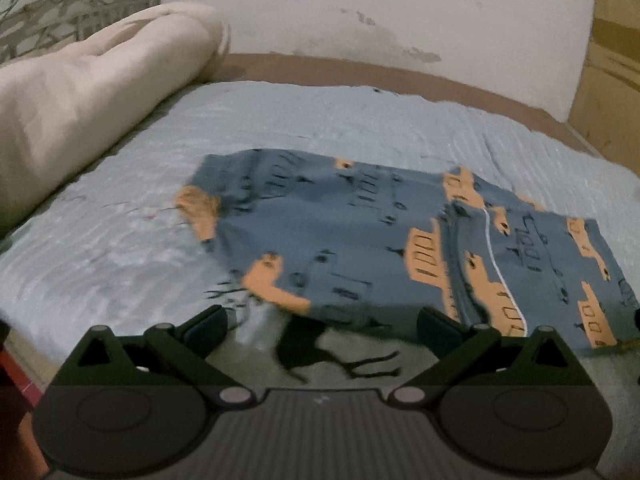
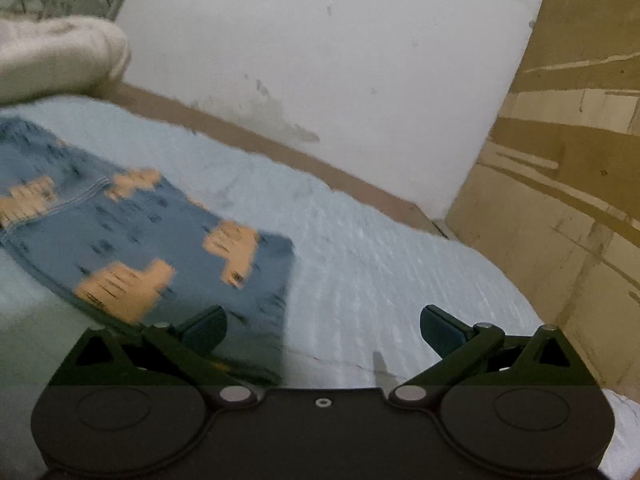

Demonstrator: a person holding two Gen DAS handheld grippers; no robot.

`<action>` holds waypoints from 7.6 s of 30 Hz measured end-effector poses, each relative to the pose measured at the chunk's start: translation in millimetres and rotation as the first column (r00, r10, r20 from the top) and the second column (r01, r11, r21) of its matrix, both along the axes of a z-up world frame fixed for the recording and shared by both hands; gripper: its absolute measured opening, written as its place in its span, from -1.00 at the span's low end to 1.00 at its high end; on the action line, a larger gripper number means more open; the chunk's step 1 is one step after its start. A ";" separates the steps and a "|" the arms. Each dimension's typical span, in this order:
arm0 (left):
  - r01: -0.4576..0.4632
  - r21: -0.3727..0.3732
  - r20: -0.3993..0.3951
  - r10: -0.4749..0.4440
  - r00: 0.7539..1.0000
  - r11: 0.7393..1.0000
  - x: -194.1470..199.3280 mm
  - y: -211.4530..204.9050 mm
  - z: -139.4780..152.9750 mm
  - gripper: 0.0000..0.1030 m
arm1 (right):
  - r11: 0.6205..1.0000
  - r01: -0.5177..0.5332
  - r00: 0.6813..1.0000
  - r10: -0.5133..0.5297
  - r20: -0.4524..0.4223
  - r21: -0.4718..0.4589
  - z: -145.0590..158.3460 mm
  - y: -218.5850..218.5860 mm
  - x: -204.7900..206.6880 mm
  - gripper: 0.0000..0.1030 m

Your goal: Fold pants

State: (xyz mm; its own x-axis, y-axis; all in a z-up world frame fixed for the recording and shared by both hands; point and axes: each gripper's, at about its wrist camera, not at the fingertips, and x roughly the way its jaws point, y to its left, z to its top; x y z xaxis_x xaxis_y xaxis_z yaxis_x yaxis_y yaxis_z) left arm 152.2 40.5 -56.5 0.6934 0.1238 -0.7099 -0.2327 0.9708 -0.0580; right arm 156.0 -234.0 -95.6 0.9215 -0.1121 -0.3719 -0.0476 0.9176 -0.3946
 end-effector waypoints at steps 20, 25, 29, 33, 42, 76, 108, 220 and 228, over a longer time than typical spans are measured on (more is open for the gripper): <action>-0.093 -0.251 0.129 0.128 0.983 0.964 30.6 109.6 -20.5 0.99 | 0.968 -0.243 0.967 0.247 -0.064 0.062 -14.8 115.1 48.4 0.99; -0.092 -0.299 0.147 0.141 0.979 0.950 41.9 115.9 -28.3 0.99 | 0.969 -0.233 0.971 0.236 -0.037 0.080 -24.9 110.6 44.6 0.99; -0.094 -0.293 0.147 0.142 0.979 0.951 44.1 115.2 -31.4 0.99 | 0.972 -0.231 0.973 0.231 -0.007 0.043 -28.2 114.6 39.5 0.99; -0.080 -0.323 0.163 0.138 0.977 0.943 40.4 119.3 -31.2 0.99 | 0.973 -0.228 0.974 0.228 0.012 0.023 -30.6 116.9 36.5 0.99; -0.083 -0.370 0.181 0.159 0.971 0.925 32.7 124.3 -29.7 0.90 | 0.974 -0.225 0.974 0.225 0.027 0.011 -31.4 118.3 34.4 0.99; -0.083 -0.218 0.222 0.132 0.966 0.973 33.7 83.3 -17.5 0.42 | 0.975 -0.222 0.974 0.222 0.038 0.015 -33.0 119.6 33.0 0.99; 0.158 -0.130 0.414 -0.091 0.906 0.979 38.9 11.4 61.4 -0.76 | 0.965 -0.218 0.975 0.207 0.084 0.148 -9.9 99.8 21.5 0.99; 0.196 0.001 -0.069 -0.196 0.978 0.981 15.3 -70.5 -6.5 0.99 | 0.886 0.188 0.964 -0.083 -0.253 0.424 -9.8 -23.4 6.0 0.99; 0.183 0.011 -0.094 -0.181 0.979 0.983 7.7 -72.2 -1.5 0.99 | 0.907 0.163 0.967 -0.070 -0.245 0.387 -10.7 -18.1 -8.7 0.99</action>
